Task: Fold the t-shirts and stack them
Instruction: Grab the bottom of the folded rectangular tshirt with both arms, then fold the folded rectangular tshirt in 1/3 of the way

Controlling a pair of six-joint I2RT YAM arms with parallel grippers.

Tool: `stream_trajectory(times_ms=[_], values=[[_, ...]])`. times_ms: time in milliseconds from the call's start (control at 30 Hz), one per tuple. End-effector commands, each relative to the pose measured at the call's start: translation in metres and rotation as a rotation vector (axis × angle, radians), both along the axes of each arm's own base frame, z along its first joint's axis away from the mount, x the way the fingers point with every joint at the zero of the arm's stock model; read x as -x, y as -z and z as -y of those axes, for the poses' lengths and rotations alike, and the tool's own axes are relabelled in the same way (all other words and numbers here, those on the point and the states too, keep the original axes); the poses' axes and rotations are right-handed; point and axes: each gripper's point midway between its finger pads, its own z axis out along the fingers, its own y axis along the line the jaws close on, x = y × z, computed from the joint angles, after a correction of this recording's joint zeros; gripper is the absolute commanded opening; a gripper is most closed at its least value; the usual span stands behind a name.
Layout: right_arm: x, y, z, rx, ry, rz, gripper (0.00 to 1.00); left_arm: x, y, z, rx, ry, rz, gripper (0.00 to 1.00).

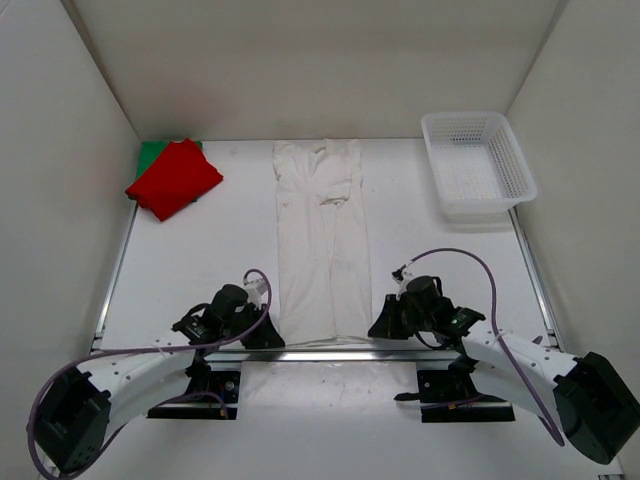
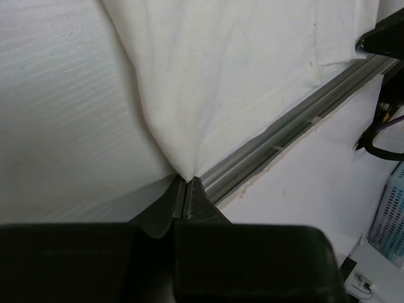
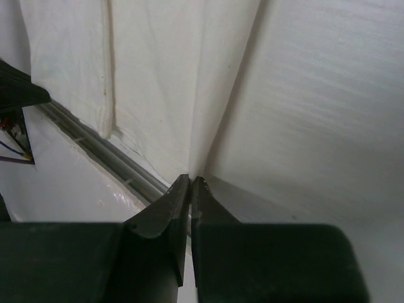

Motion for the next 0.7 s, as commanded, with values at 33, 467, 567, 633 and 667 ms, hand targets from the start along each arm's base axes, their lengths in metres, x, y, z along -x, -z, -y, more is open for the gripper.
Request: stream_trajectory(times_ms=[33,467,567,633,667], values=[[0.026,-0.004,-0.005,-0.016,-0.037,-0.04,0.01,0.009,-0.001,-0.012,-0.016,-0.007,-0.024,0.0],[-0.113,-0.104,-0.002,0.005,-0.008,0.274,0.0,-0.101,-0.11,-0.01,0.065,-0.177,0.191,0.0],[-0.158,-0.113,0.003,0.039,0.027,0.313,0.0,-0.145,-0.126,-0.004,0.033,-0.213,0.256,0.0],[-0.19,-0.122,0.007,0.031,0.076,0.343,0.0,-0.174,-0.129,0.0,0.033,-0.246,0.283,0.0],[-0.201,-0.115,0.008,0.034,0.082,0.334,0.0,-0.186,-0.125,0.0,0.014,-0.265,0.274,0.0]])
